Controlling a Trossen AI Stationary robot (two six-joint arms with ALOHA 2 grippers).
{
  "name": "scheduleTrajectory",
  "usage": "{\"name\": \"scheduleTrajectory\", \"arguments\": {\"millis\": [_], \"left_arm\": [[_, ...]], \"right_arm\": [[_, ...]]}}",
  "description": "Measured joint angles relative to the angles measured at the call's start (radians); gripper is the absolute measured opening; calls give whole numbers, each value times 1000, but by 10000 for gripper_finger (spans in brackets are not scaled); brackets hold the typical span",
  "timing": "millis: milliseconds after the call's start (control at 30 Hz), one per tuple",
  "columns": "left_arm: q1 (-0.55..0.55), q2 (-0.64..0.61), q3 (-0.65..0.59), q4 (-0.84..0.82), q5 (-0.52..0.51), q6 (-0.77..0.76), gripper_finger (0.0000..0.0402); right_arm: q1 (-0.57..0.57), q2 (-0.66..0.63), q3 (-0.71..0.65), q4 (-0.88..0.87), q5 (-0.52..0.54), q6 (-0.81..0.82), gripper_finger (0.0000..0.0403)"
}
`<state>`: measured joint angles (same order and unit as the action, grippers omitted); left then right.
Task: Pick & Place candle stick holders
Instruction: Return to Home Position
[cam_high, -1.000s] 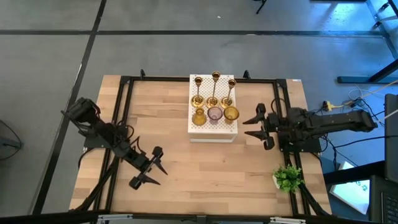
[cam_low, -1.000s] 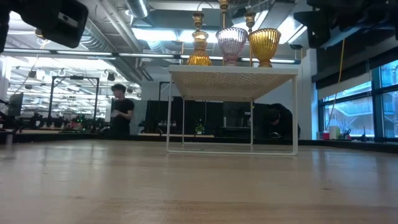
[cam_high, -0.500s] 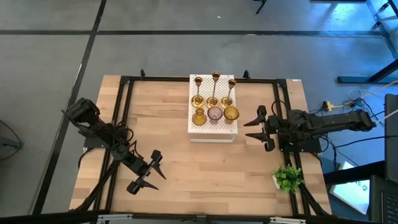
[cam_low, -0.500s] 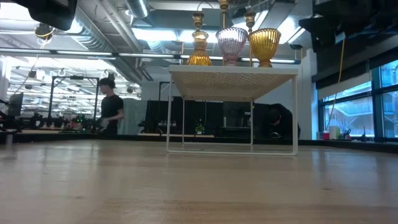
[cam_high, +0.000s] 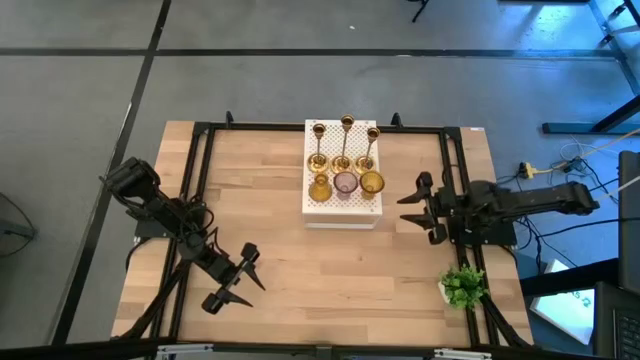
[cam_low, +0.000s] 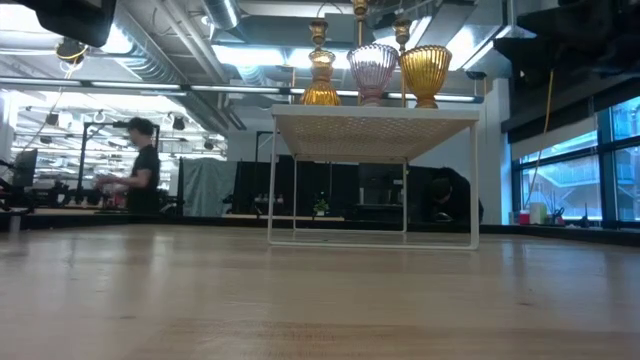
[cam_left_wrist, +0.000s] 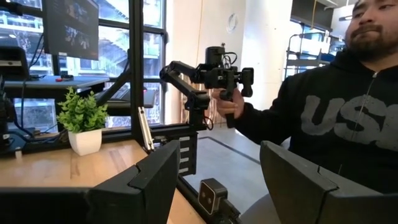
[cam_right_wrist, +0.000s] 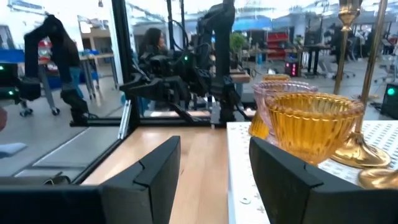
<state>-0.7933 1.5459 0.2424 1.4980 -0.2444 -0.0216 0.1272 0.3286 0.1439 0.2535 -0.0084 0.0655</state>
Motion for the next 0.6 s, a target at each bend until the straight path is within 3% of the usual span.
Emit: {"name": "scheduleTrajectory", "arguments": {"millis": [167,600], "left_arm": [[-15,0,2,0,-9,2,218],[-31,0,92,-141,-28,10,218]], "right_arm": [[0,-25,-52,57,-3,6,195],[0,-37,-58,-10,-29,25,195]]}}
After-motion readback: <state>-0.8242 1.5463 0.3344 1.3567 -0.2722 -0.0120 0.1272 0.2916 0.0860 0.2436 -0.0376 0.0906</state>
